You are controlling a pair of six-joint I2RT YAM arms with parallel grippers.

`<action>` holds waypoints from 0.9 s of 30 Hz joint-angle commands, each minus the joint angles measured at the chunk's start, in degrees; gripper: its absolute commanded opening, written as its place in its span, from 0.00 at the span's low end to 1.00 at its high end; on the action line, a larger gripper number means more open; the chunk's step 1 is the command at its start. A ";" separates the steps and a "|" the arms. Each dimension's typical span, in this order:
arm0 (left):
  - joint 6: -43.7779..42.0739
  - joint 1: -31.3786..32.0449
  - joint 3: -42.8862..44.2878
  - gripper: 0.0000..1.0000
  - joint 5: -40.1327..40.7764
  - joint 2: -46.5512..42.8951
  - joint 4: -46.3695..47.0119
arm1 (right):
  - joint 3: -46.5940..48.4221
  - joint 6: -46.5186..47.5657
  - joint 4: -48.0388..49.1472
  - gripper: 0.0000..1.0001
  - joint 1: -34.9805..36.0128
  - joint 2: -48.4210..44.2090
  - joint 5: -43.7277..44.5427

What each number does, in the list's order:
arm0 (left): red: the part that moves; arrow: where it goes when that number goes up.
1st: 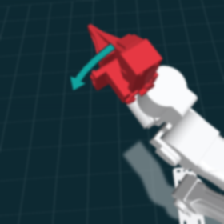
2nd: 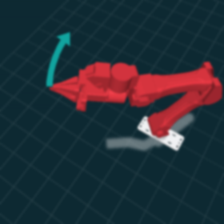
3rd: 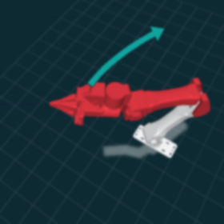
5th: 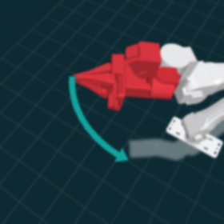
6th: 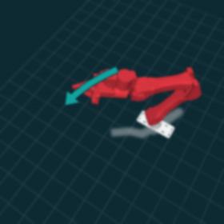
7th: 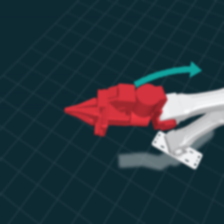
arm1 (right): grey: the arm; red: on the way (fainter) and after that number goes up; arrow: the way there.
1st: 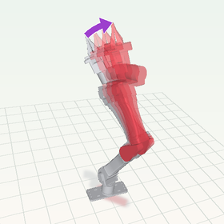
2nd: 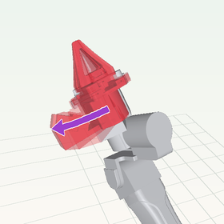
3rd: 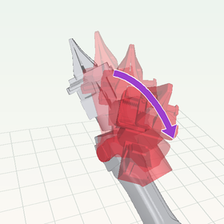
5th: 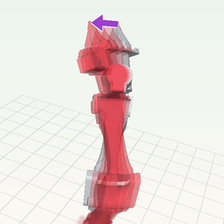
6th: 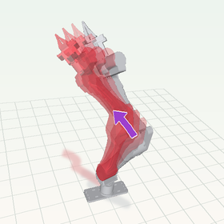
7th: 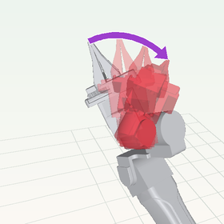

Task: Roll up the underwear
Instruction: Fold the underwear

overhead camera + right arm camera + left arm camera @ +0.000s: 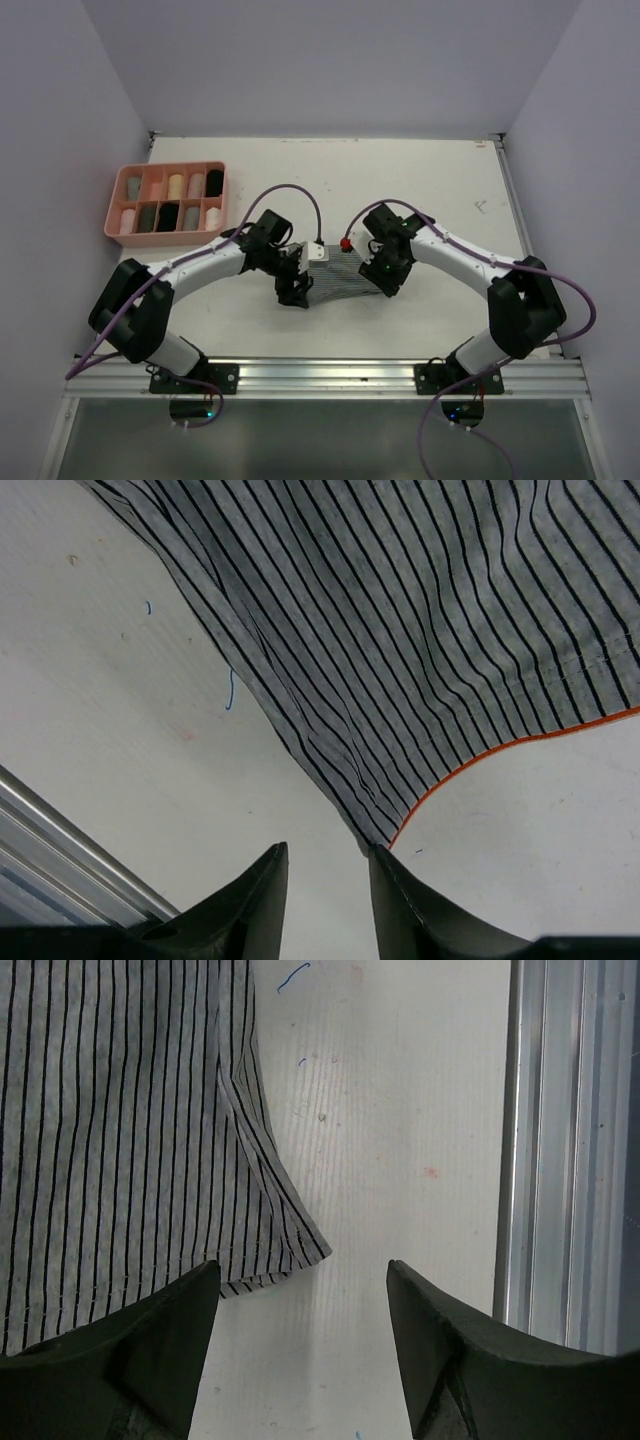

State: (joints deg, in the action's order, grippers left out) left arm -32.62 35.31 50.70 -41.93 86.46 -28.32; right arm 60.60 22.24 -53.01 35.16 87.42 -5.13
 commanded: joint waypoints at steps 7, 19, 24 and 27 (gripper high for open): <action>-1.31 -0.77 0.02 0.68 -4.04 0.73 3.53 | -1.36 4.04 3.27 0.11 0.53 2.50 4.95; 1.59 3.18 -7.89 0.65 7.11 -5.94 13.54 | -0.92 1.49 3.88 0.00 0.53 3.37 7.15; 5.46 4.33 -12.36 0.55 10.73 -10.33 19.52 | -0.40 0.17 4.06 0.00 0.53 3.37 8.29; 6.08 5.82 -14.91 0.53 13.01 -13.85 22.60 | 0.31 -0.27 4.23 0.00 0.53 3.64 8.46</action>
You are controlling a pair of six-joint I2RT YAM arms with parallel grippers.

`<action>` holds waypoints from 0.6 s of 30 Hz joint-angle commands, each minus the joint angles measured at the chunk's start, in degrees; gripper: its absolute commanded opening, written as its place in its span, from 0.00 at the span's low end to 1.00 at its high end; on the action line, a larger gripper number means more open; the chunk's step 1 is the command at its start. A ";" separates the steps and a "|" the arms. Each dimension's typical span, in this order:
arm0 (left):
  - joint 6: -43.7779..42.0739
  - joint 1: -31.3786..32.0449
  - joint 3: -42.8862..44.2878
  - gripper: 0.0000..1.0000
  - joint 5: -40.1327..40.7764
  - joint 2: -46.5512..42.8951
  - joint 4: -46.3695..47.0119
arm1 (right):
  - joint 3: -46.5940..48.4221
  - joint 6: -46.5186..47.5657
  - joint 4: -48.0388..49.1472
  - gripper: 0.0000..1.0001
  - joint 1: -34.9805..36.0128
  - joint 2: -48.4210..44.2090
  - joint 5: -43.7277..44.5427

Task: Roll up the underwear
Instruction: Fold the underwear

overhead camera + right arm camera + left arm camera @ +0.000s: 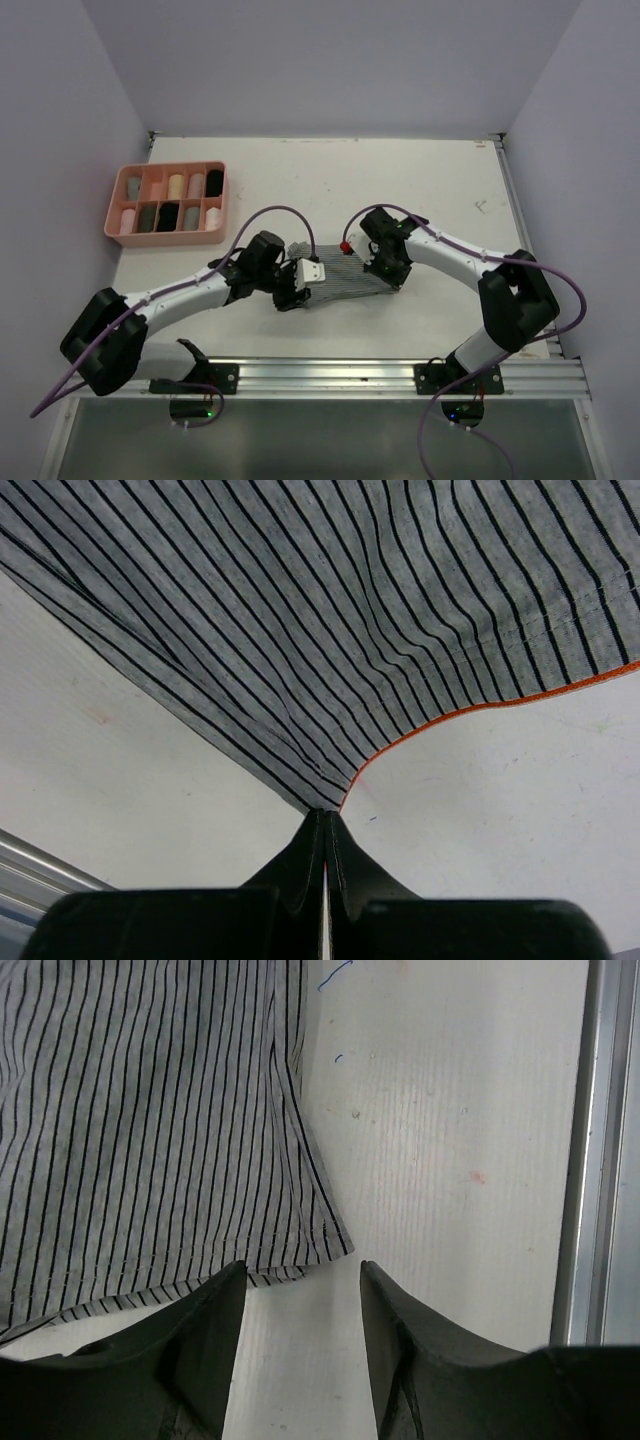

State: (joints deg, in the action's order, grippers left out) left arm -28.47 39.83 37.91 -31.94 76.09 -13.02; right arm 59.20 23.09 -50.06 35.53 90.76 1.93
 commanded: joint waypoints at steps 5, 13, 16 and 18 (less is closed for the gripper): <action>0.96 6.12 -4.86 0.52 7.51 -7.89 9.41 | 3.73 -1.56 0.93 0.00 0.16 1.35 1.14; 3.59 14.04 -5.13 0.49 15.49 -4.73 10.29 | 3.73 -2.00 1.11 0.00 0.15 1.70 1.58; 4.30 15.36 -5.57 0.47 19.09 -3.67 11.78 | 3.38 -2.09 1.28 0.00 0.24 1.52 1.41; 4.39 16.06 -5.65 0.47 21.21 -3.15 12.05 | 3.12 -2.09 1.28 0.00 0.16 1.52 1.32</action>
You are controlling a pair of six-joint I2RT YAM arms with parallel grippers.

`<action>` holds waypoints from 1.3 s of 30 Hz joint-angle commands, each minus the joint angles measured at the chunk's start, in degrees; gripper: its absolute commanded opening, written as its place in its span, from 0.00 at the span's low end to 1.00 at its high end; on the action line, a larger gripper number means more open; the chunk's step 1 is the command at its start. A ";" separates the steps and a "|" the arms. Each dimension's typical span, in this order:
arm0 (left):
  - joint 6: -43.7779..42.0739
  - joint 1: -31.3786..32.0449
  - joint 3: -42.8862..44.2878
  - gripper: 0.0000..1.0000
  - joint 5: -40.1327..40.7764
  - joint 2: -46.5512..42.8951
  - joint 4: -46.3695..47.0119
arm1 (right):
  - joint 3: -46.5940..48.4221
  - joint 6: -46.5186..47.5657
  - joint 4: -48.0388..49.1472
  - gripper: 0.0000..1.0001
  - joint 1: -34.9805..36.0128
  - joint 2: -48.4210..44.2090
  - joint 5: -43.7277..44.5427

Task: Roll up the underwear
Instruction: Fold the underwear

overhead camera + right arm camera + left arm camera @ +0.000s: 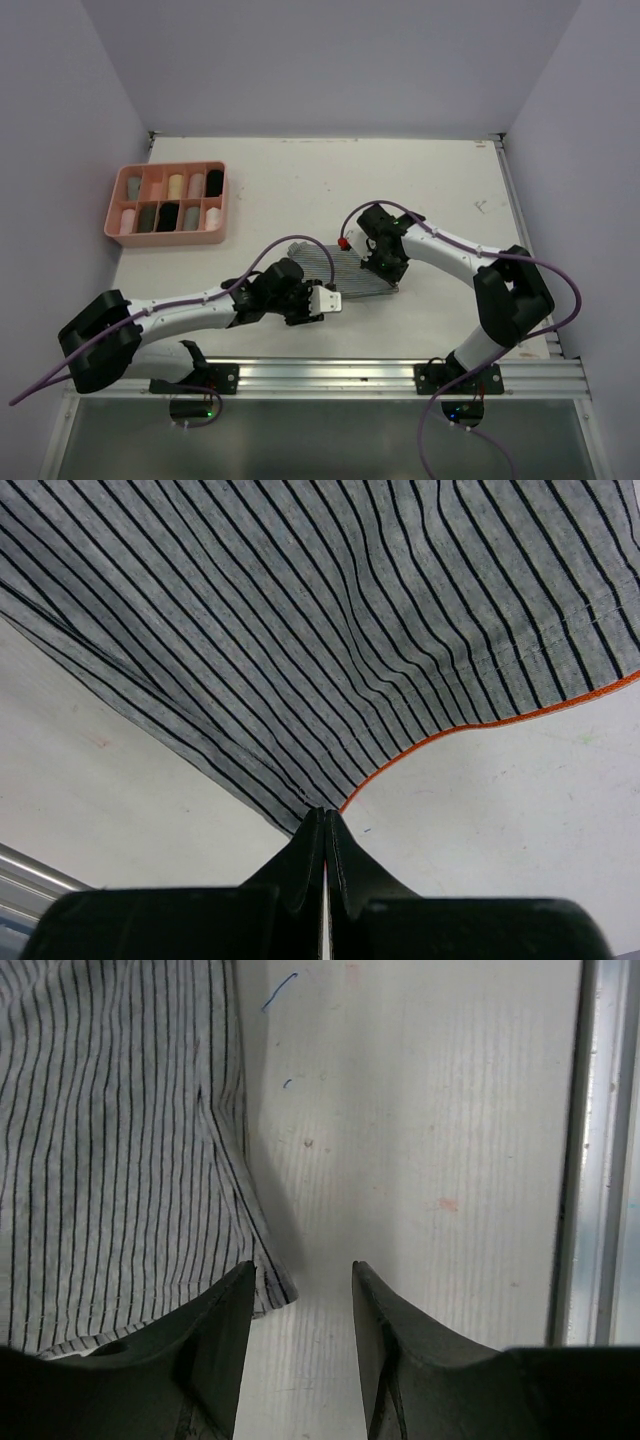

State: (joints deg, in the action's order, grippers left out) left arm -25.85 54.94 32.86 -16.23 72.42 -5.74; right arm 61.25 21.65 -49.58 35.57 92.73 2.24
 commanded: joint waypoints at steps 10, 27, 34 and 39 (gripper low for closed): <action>1.67 1.66 -1.31 0.47 10.43 3.16 8.11 | -0.78 1.11 1.41 0.44 0.11 -3.33 -0.05; 3.00 1.58 -0.69 0.48 5.95 0.01 6.18 | -4.92 2.35 0.89 0.52 4.85 -4.58 -0.40; 2.20 1.40 -0.61 0.49 6.39 -1.05 5.91 | -7.81 2.00 5.37 0.38 6.79 -2.82 3.64; 2.03 1.40 -1.40 0.53 5.68 -1.76 3.54 | -8.70 2.08 6.69 0.05 7.14 -3.08 7.34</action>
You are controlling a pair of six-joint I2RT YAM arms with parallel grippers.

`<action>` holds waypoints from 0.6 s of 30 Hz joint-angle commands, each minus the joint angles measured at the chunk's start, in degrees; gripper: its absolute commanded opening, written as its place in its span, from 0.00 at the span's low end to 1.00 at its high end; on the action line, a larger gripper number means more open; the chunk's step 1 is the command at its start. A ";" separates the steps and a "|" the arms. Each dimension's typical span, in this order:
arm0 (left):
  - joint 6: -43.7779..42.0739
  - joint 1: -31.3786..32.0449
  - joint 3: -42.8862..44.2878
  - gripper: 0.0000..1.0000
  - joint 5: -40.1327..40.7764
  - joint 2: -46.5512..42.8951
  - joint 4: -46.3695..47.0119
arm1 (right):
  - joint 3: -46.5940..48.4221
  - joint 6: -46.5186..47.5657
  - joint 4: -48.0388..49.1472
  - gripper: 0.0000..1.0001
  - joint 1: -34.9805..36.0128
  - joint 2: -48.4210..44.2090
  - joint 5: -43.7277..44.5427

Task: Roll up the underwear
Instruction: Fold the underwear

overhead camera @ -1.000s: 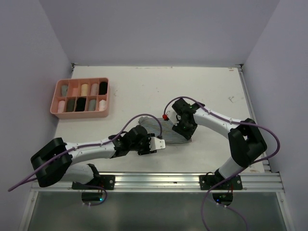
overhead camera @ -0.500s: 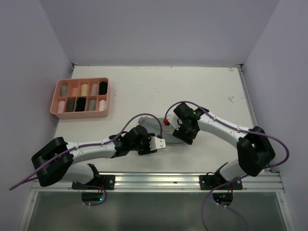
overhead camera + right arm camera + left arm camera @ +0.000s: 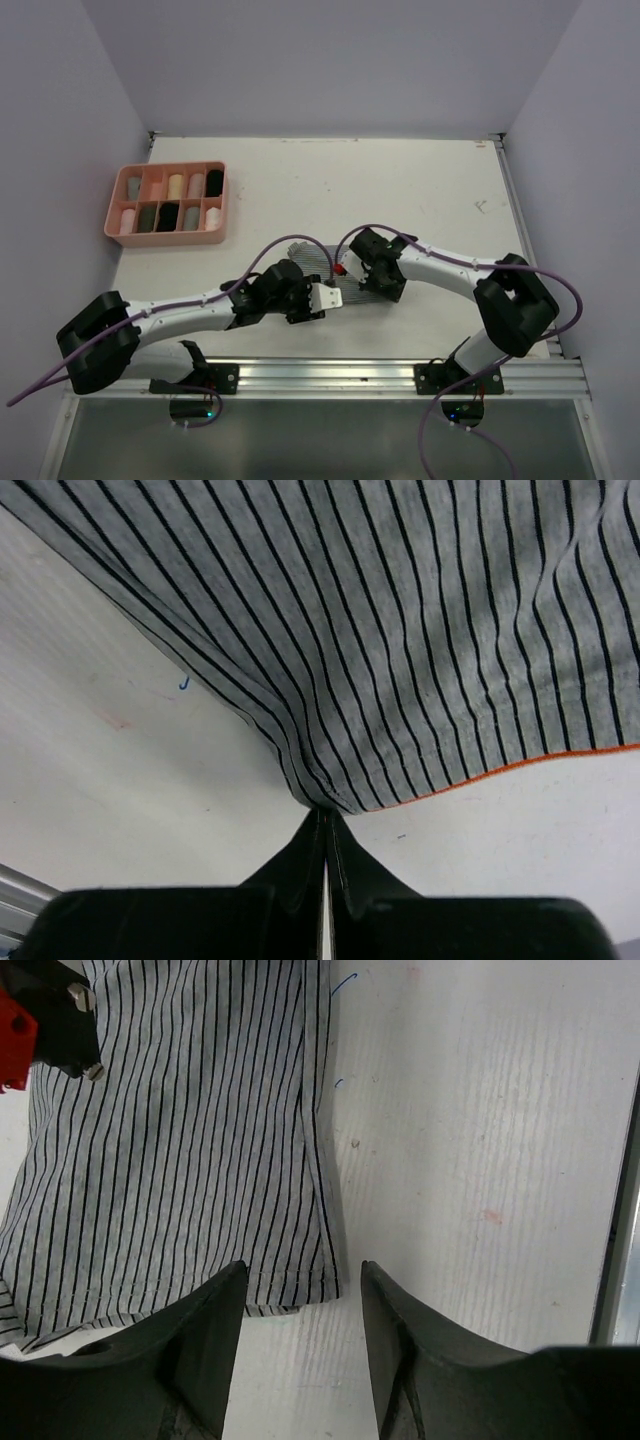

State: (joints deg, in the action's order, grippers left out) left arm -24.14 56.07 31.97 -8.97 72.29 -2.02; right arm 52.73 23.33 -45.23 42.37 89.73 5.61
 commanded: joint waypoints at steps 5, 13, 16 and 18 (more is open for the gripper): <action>-2.05 0.35 -2.35 0.60 -2.28 -2.42 0.26 | 0.79 -0.30 2.78 0.00 0.35 -0.61 4.94; -0.91 0.26 -0.94 0.60 -6.84 -6.72 -3.24 | 6.15 -21.42 0.94 0.47 -2.63 -5.70 9.25; -0.73 0.26 -2.25 0.61 -6.06 -7.43 -3.43 | 7.73 -33.82 -2.57 0.50 -6.84 -6.76 2.24; -1.69 0.26 -2.35 0.61 -5.27 -7.78 -2.90 | 6.25 -38.69 -3.37 0.47 -8.18 -8.25 -0.85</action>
State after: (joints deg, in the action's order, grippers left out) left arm -25.54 56.07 30.09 -13.45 65.58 -5.41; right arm 58.30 -0.62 -45.25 36.51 84.25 9.02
